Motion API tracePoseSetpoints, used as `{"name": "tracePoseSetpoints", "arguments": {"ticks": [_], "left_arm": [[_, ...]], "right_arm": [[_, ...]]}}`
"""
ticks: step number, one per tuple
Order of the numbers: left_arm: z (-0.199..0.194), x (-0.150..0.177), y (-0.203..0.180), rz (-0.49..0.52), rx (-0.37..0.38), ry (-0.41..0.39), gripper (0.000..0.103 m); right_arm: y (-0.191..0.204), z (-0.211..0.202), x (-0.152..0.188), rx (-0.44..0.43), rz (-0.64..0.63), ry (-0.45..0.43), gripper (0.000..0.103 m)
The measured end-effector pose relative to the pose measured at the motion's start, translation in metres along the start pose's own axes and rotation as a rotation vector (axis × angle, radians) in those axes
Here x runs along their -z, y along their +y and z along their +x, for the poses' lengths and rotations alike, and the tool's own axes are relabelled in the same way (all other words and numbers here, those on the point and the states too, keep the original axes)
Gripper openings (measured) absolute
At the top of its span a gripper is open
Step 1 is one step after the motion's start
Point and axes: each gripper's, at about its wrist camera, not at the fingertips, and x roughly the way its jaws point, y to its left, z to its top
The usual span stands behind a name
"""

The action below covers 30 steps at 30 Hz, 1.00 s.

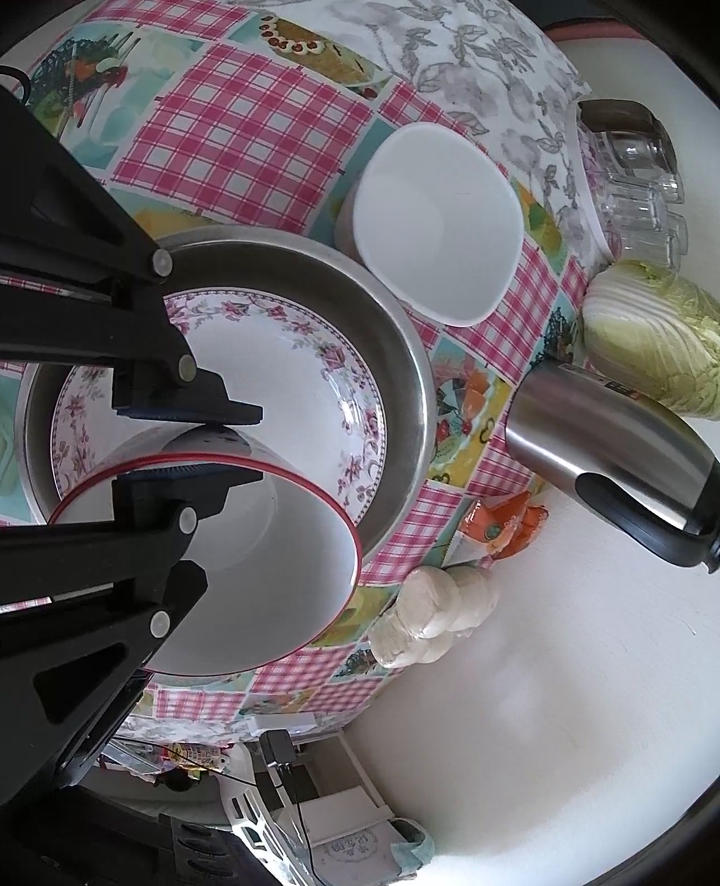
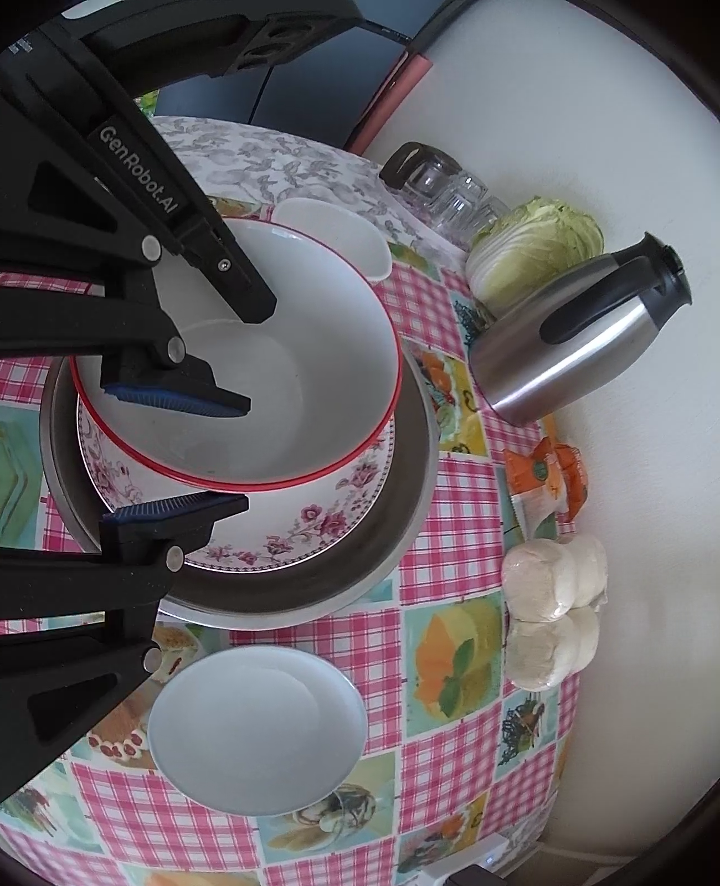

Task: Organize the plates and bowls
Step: 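Lower the strawberry bowl onto the floral plate in the tray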

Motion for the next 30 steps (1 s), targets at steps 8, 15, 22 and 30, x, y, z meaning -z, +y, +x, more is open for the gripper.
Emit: {"name": "tracePoseSetpoints", "arguments": {"ticks": [8,15,22,30], "left_arm": [[0.009,0.001,0.004,-0.007,-0.004,0.028,0.011],[0.016,0.002,0.003,-0.002,-0.013,0.044,0.011],[0.023,0.003,0.005,-0.005,-0.032,0.062,0.011],[0.027,0.003,0.009,-0.017,-0.035,0.064,0.011]], "right_arm": [[-0.001,0.007,0.000,0.010,0.002,0.017,0.030],[-0.004,0.012,0.001,0.015,0.008,0.029,0.030],[-0.005,0.019,0.002,0.018,0.009,0.040,0.030],[-0.005,0.027,0.003,0.013,0.013,0.049,0.030]]}}
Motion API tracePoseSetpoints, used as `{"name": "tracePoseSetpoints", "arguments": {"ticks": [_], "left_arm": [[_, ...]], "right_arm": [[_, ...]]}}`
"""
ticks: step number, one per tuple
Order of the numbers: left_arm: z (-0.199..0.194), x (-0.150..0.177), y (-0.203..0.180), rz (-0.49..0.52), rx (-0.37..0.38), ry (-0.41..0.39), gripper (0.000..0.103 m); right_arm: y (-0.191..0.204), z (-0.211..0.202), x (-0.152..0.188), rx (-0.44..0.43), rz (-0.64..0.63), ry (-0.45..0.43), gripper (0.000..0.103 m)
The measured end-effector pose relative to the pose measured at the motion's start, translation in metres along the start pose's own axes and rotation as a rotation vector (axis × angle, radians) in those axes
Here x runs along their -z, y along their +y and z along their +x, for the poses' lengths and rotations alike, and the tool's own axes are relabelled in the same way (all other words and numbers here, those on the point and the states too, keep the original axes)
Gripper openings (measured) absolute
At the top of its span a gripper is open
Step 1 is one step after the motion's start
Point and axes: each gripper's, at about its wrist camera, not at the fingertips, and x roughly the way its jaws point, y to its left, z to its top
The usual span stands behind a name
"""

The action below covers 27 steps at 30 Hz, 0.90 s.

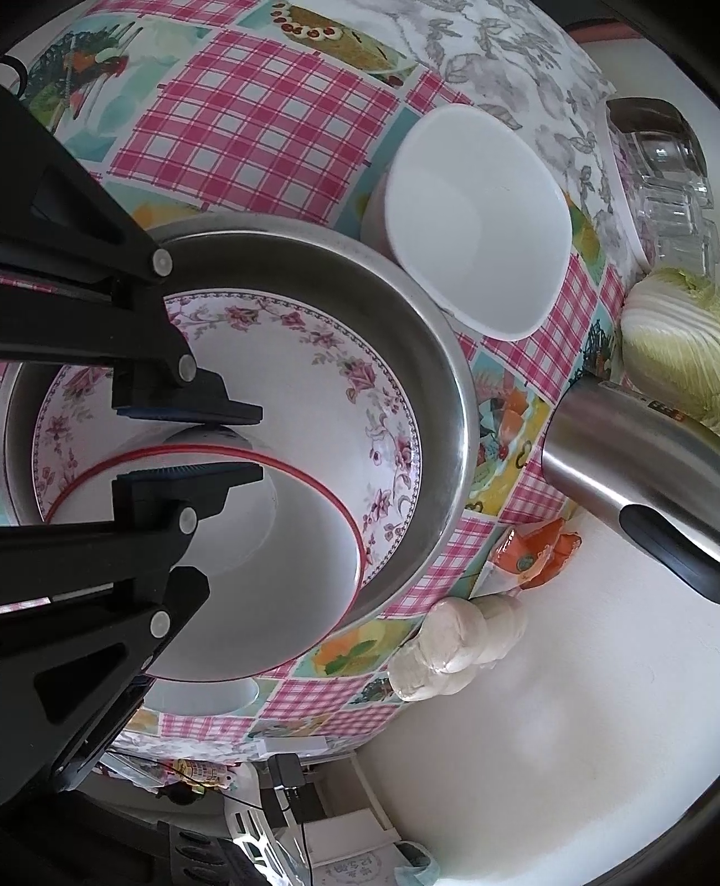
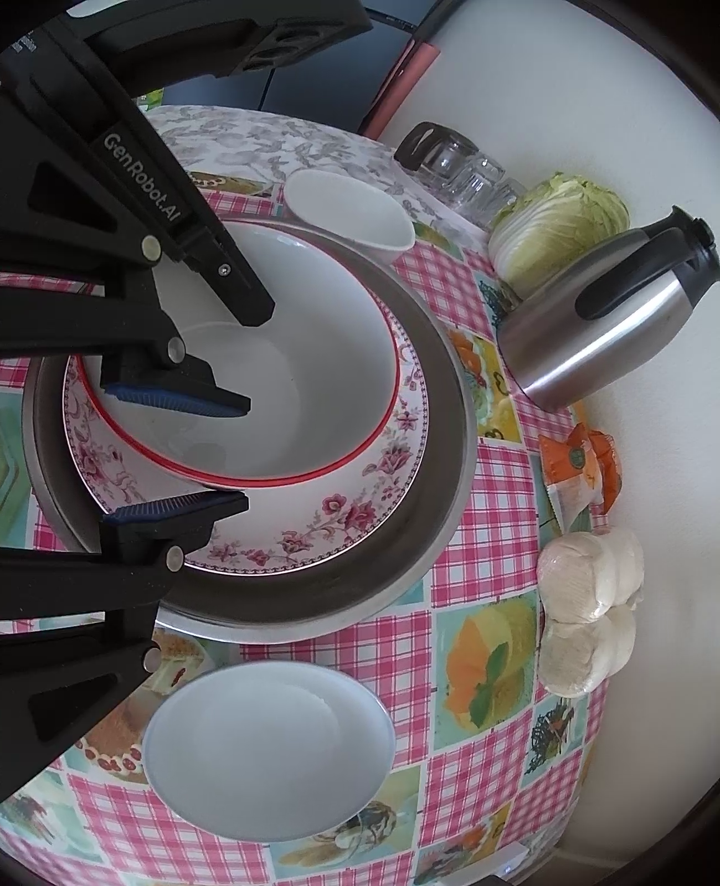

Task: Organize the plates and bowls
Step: 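Lower the strawberry bowl onto the floral plate in the tray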

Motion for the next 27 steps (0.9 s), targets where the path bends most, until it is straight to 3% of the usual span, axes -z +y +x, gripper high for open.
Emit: {"name": "tracePoseSetpoints", "arguments": {"ticks": [27], "left_arm": [[0.0008,-0.0033,0.0037,-0.028,0.013,-0.019,0.011]], "right_arm": [[-0.0020,0.0046,-0.0012,-0.024,0.014,-0.004,0.030]]}}
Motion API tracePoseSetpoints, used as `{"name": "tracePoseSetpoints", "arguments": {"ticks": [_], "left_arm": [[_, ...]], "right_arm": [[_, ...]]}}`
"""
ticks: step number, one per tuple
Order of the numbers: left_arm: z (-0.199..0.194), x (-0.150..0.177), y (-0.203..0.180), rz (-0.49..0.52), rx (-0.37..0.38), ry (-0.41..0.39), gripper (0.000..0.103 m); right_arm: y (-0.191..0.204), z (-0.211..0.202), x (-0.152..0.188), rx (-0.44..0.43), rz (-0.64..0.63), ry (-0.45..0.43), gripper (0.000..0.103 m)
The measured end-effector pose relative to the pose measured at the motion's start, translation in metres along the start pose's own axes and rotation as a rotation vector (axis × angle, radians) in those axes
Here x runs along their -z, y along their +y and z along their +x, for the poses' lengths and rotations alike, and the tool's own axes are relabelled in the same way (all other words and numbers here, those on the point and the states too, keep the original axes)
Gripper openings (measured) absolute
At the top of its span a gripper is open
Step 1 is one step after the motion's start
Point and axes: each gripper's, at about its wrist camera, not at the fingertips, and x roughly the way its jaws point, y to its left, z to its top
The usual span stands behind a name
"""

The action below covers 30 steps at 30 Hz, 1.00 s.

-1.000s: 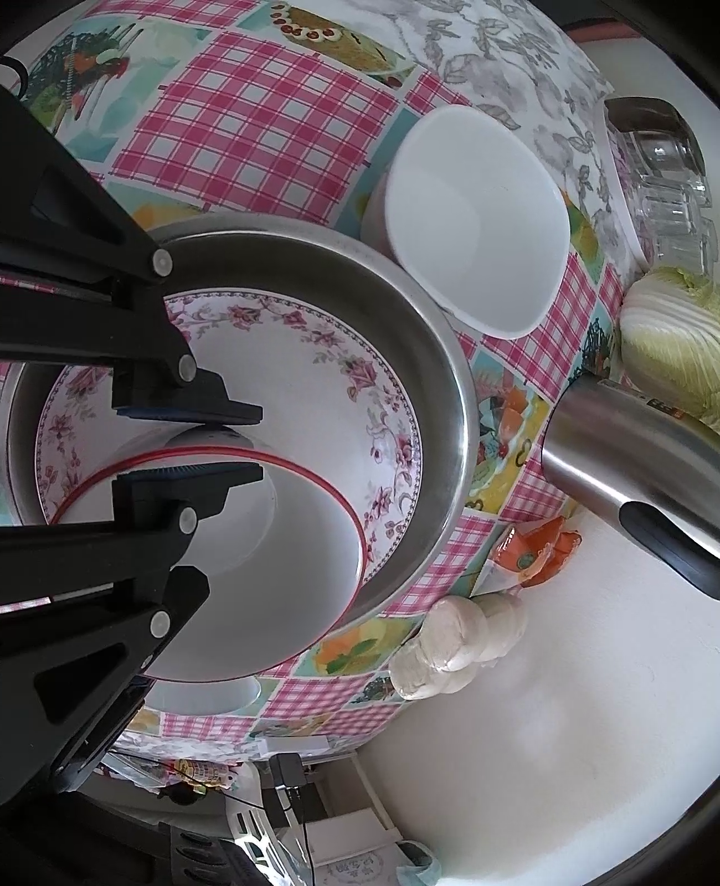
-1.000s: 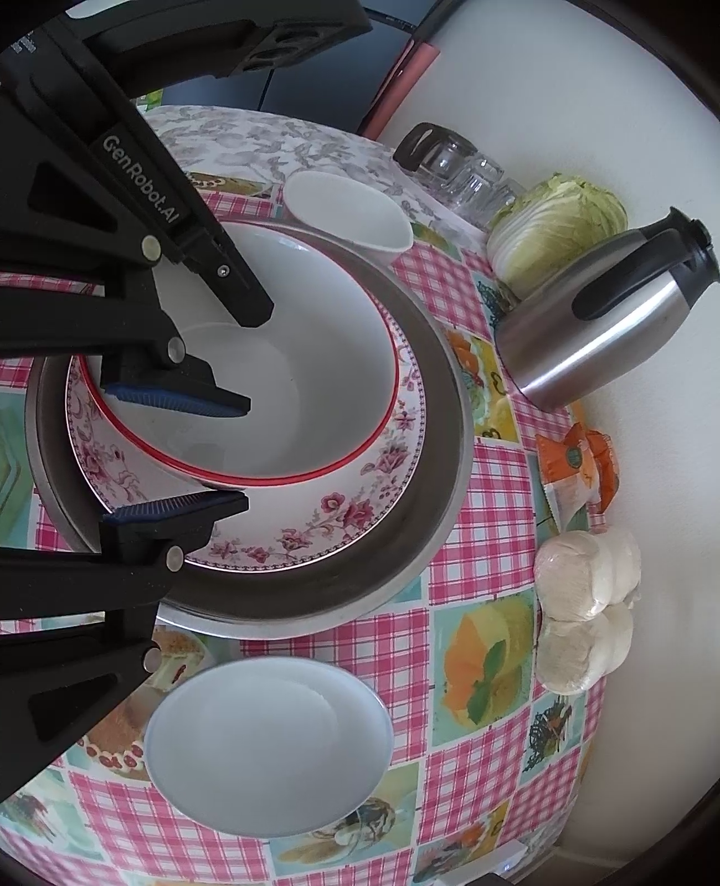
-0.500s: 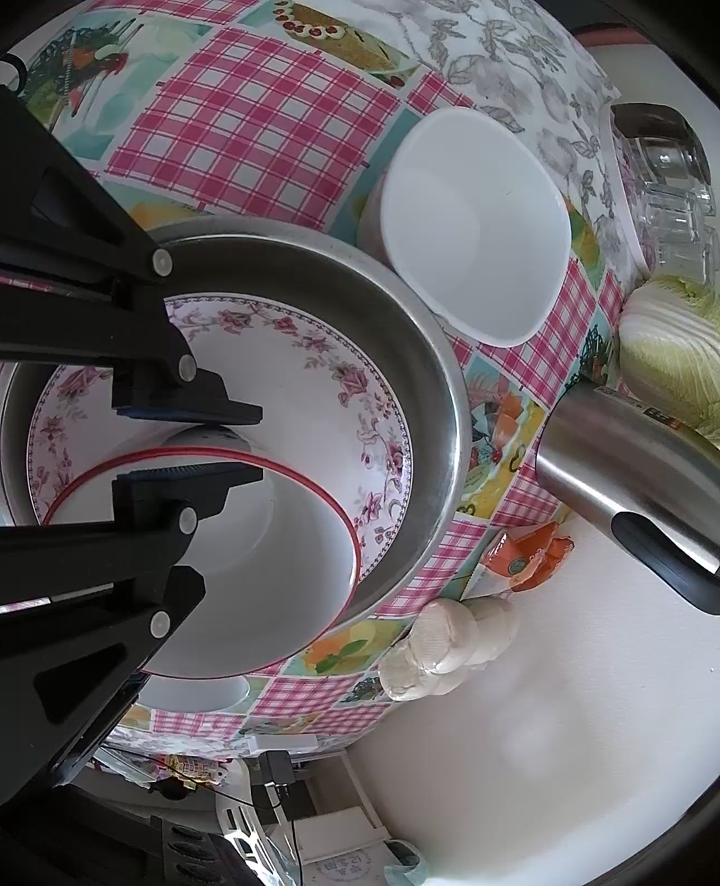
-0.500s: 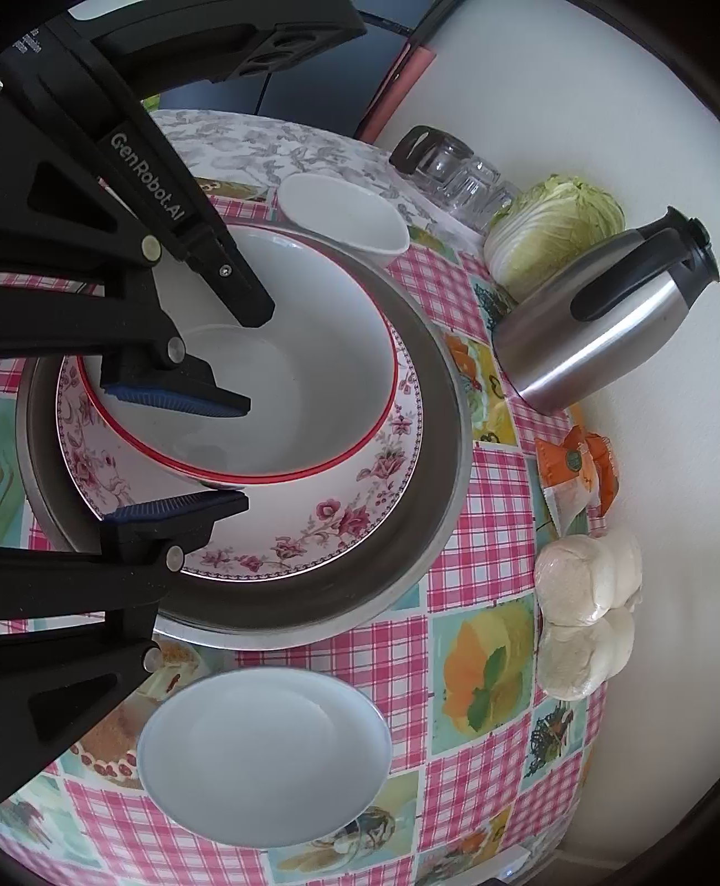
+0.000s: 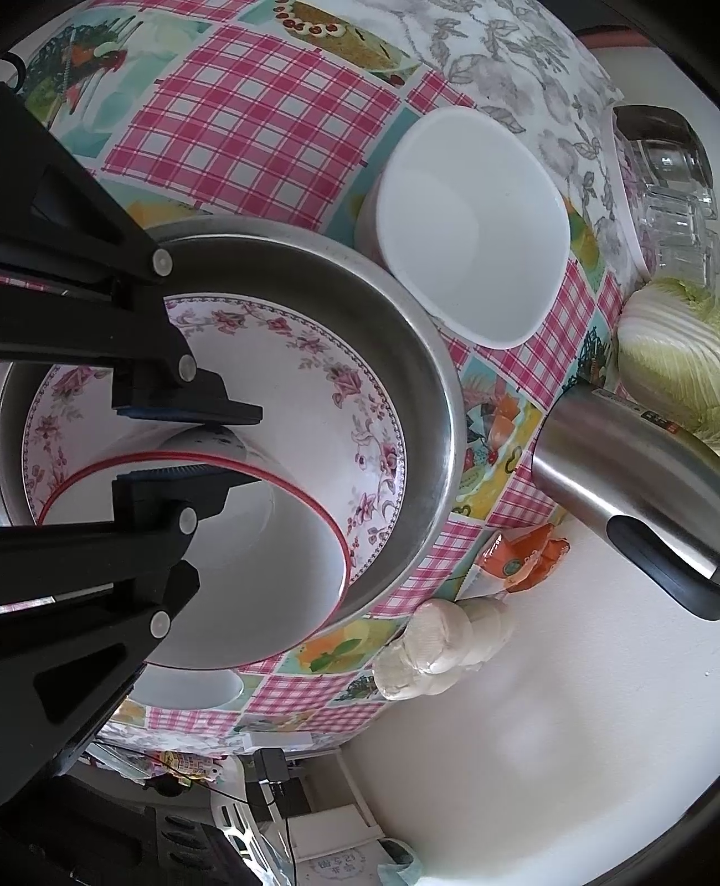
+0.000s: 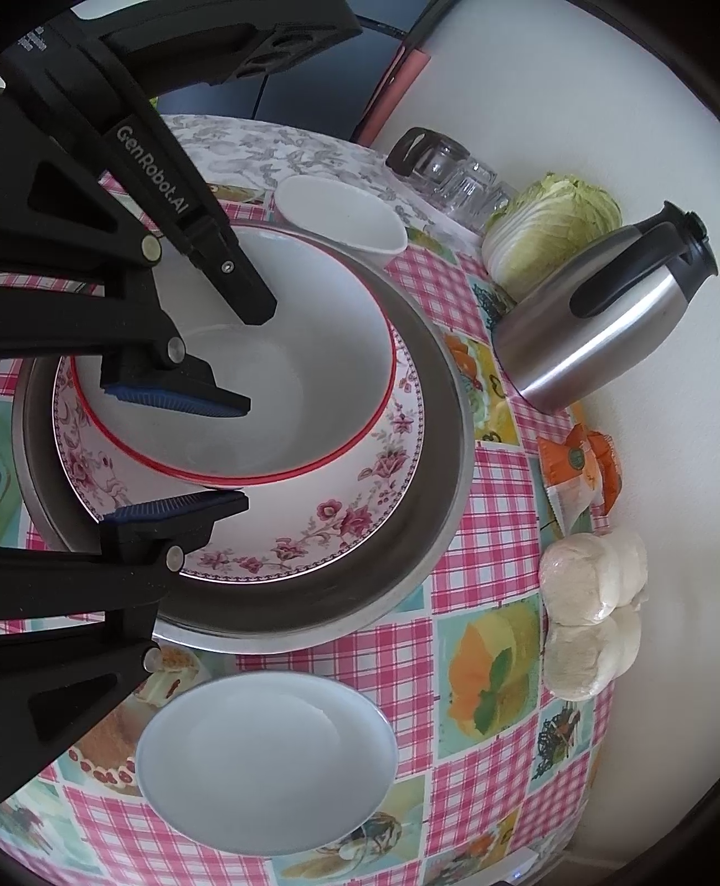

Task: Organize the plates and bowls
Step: 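Lower the strawberry bowl onto the floral plate in the tray, then open the right tool and withdraw it from the bowl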

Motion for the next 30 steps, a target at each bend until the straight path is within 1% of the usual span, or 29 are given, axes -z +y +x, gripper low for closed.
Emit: {"name": "tracePoseSetpoints", "arguments": {"ticks": [17,25,27,30], "left_arm": [[-0.005,-0.001,0.001,-0.016,0.011,-0.007,0.012],[-0.019,-0.004,-0.002,0.001,0.017,-0.045,0.012],[-0.024,-0.005,-0.003,0.009,0.019,-0.059,0.014],[-0.032,-0.005,-0.005,0.014,0.022,-0.077,0.014]], "right_arm": [[-0.002,0.000,-0.001,-0.013,0.005,0.004,0.031],[-0.002,-0.023,-0.006,-0.002,-0.007,-0.050,0.031],[-0.001,-0.031,-0.007,-0.001,-0.010,-0.069,0.031],[0.000,-0.043,-0.009,-0.007,-0.016,-0.100,0.031]]}}
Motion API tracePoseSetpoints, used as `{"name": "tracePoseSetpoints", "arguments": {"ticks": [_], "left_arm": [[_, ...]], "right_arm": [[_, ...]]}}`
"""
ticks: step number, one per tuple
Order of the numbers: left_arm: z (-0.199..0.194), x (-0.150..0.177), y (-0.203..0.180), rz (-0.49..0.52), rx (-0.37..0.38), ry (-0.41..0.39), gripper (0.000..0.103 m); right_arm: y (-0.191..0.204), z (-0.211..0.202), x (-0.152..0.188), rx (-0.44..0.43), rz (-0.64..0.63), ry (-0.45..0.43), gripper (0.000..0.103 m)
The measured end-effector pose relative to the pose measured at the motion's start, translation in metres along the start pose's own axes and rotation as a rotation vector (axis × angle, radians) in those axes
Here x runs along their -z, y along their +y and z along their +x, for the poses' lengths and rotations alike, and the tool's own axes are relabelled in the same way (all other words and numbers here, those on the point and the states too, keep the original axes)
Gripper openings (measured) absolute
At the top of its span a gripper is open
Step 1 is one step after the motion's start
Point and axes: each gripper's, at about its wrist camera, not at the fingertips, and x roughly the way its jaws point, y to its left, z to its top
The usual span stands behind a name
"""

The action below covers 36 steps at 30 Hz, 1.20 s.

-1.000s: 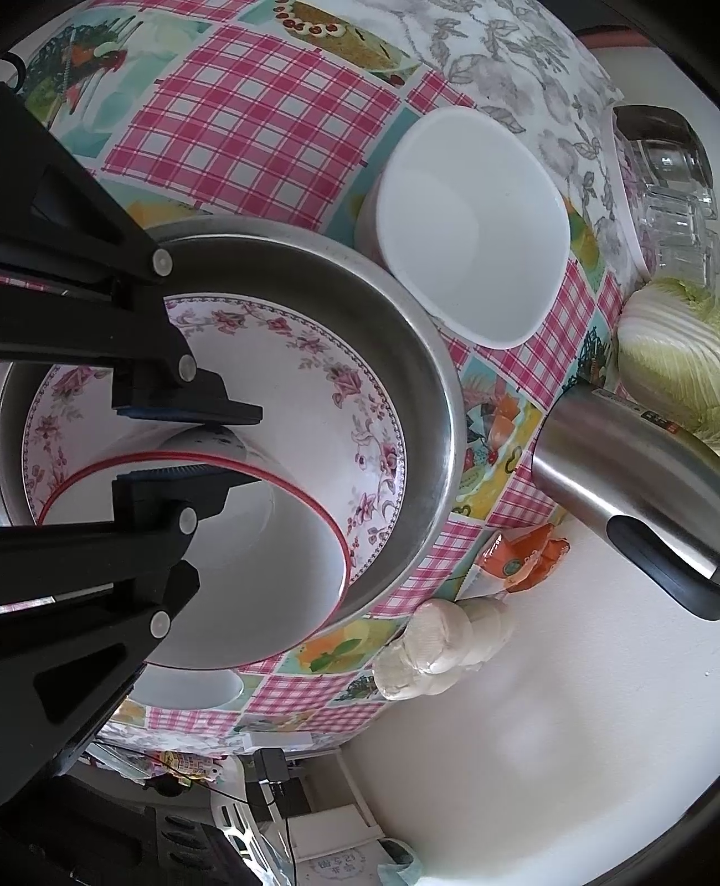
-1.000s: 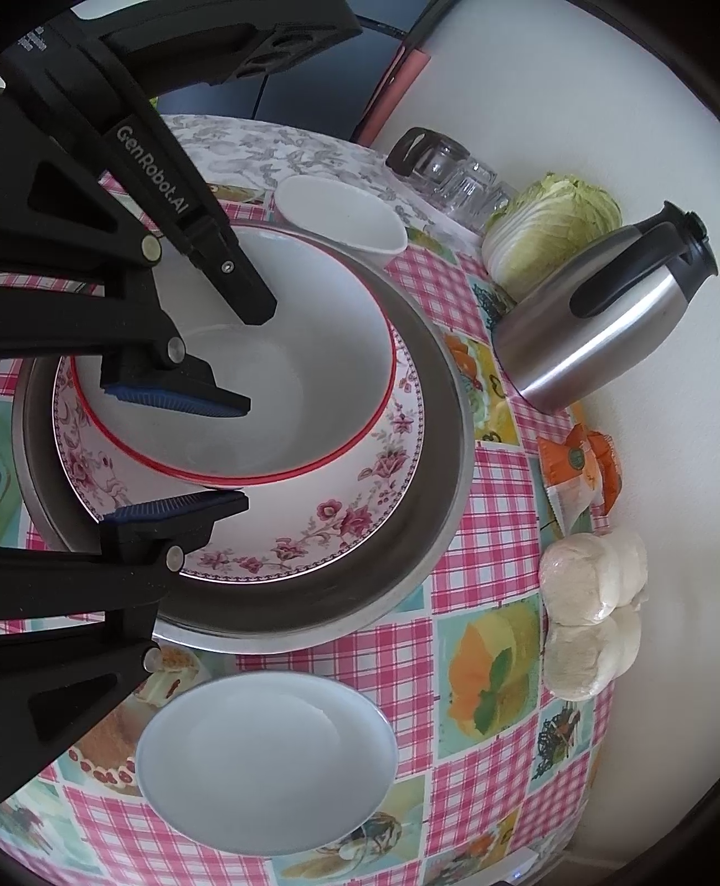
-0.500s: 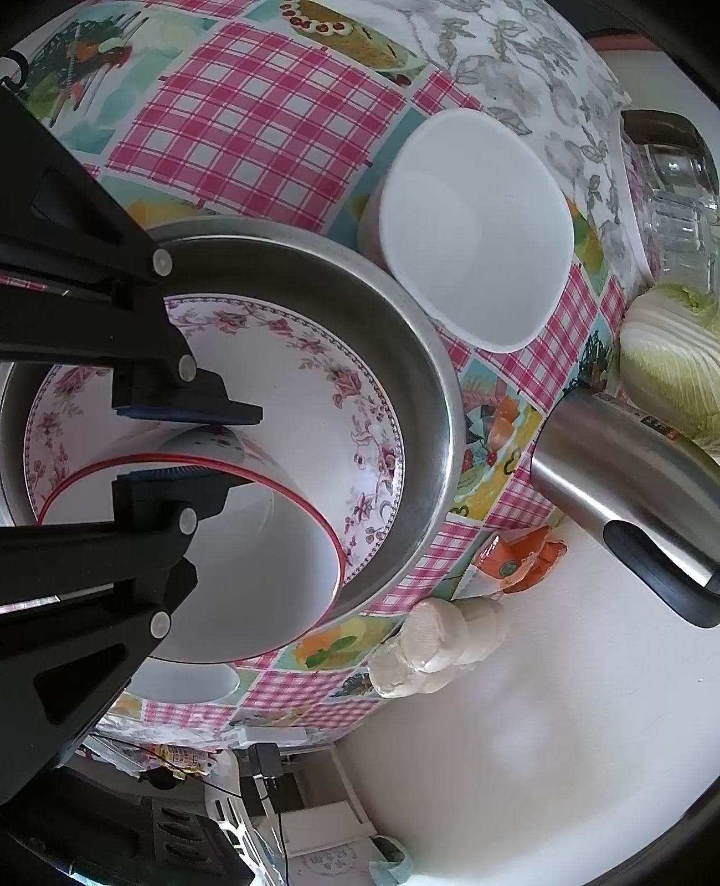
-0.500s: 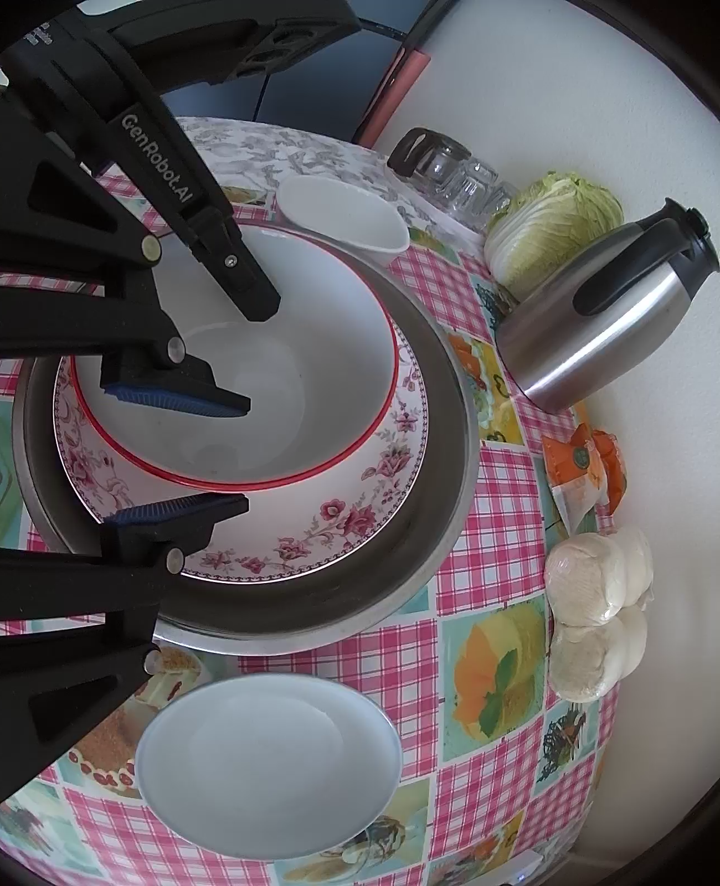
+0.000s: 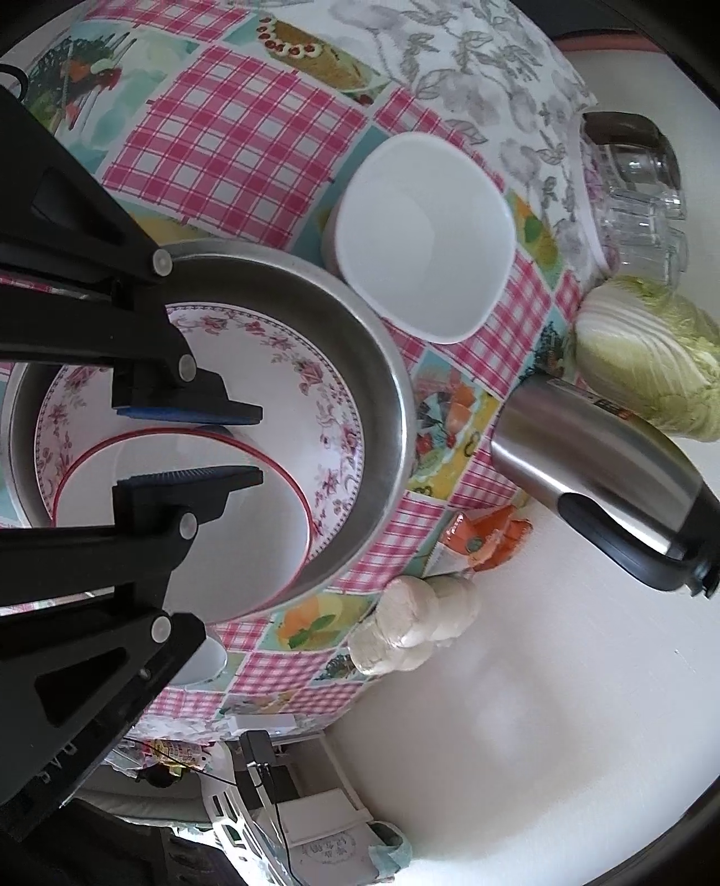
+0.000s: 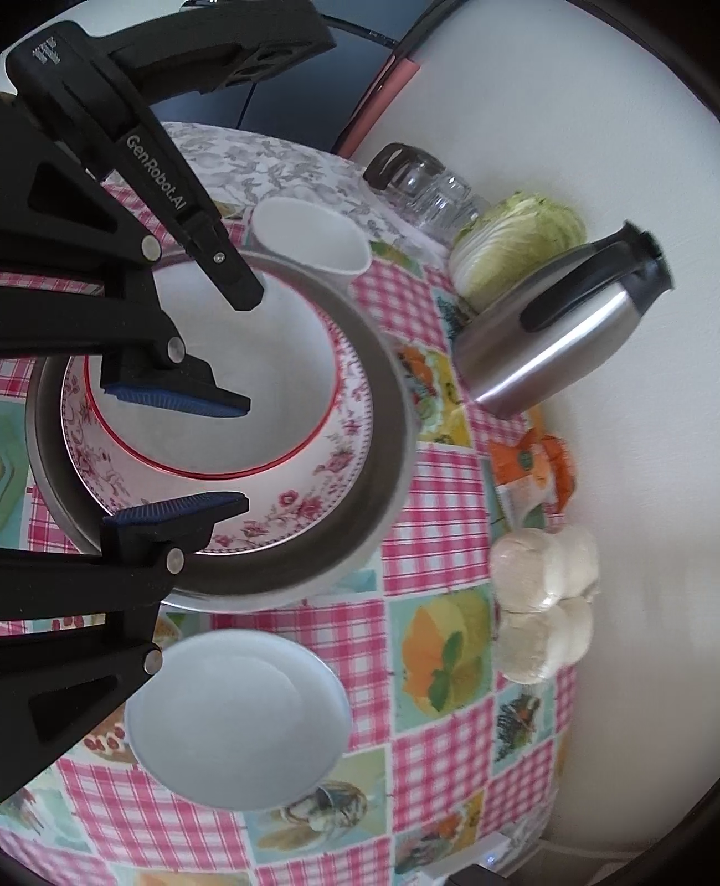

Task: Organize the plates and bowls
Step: 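Open the right tool and withdraw it from the bowl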

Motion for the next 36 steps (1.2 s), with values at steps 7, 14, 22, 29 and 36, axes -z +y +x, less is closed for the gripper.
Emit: {"name": "tracePoseSetpoints", "arguments": {"ticks": [7,14,22,29,36], "left_arm": [[-0.016,-0.002,-0.001,0.005,-0.017,-0.043,0.029],[-0.021,-0.003,0.005,-0.022,-0.044,-0.058,0.055],[-0.021,-0.004,0.010,-0.036,-0.103,-0.061,0.076],[-0.019,-0.004,0.013,-0.037,-0.158,-0.063,0.085],[-0.024,-0.006,0.014,-0.018,-0.231,-0.115,0.092]], "right_arm": [[0.000,-0.021,-0.005,0.018,-0.002,-0.050,0.031],[-0.009,-0.030,-0.008,0.072,0.023,-0.074,0.067],[-0.018,-0.025,-0.009,0.098,0.047,-0.067,0.082],[-0.014,-0.024,-0.008,0.103,0.028,-0.073,0.093],[-0.015,-0.020,-0.006,0.114,0.026,-0.063,0.093]]}}
